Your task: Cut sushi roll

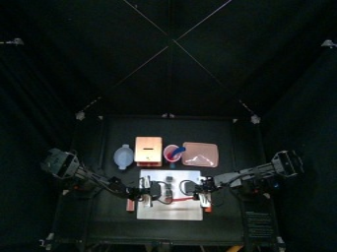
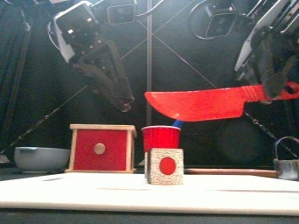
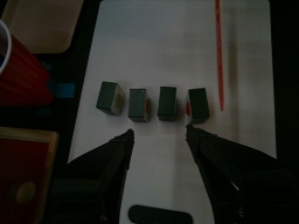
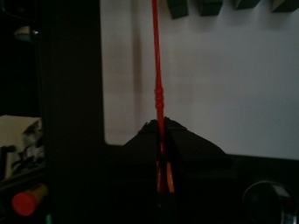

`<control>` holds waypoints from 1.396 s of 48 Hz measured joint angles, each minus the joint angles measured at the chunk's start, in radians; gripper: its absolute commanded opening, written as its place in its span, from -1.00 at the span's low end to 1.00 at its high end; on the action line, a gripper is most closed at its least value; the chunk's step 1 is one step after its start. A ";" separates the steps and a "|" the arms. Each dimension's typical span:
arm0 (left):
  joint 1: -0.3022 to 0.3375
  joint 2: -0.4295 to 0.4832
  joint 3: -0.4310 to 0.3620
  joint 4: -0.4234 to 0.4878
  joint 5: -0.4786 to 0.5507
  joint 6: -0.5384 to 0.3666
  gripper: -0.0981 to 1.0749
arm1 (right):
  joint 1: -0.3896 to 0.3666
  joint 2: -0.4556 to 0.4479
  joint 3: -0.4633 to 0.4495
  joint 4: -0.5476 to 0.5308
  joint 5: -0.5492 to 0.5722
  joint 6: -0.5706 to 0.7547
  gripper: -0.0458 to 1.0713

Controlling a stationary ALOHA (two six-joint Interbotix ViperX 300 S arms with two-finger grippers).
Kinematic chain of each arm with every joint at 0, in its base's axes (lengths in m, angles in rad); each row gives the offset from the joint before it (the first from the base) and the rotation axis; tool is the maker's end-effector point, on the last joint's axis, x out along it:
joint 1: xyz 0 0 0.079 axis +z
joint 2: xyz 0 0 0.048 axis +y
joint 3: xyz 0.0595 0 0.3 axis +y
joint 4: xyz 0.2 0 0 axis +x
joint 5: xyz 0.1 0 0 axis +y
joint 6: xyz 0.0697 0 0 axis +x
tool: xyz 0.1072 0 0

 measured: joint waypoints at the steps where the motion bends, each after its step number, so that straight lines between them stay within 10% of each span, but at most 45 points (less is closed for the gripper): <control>1: 0.000 0.000 0.002 -0.002 0.000 0.000 0.66 | -0.002 -0.009 0.006 0.017 0.005 0.006 -0.28; 19: 0.000 -0.012 0.005 0.000 0.003 0.000 0.66 | -0.048 -0.232 0.163 0.095 0.087 0.611 -0.29; 33: -0.008 -0.021 0.014 0.000 0.000 -0.005 0.66 | -0.023 -0.351 0.305 -0.052 -0.169 1.115 -0.25; 48: -0.015 -0.110 0.104 0.026 -0.106 -0.012 0.65 | 0.064 -0.195 0.344 -0.201 -0.324 1.422 -0.13; 67: 0.069 -0.310 0.267 0.060 -0.331 -0.015 0.65 | 0.121 0.043 0.268 -0.258 -0.370 1.500 0.65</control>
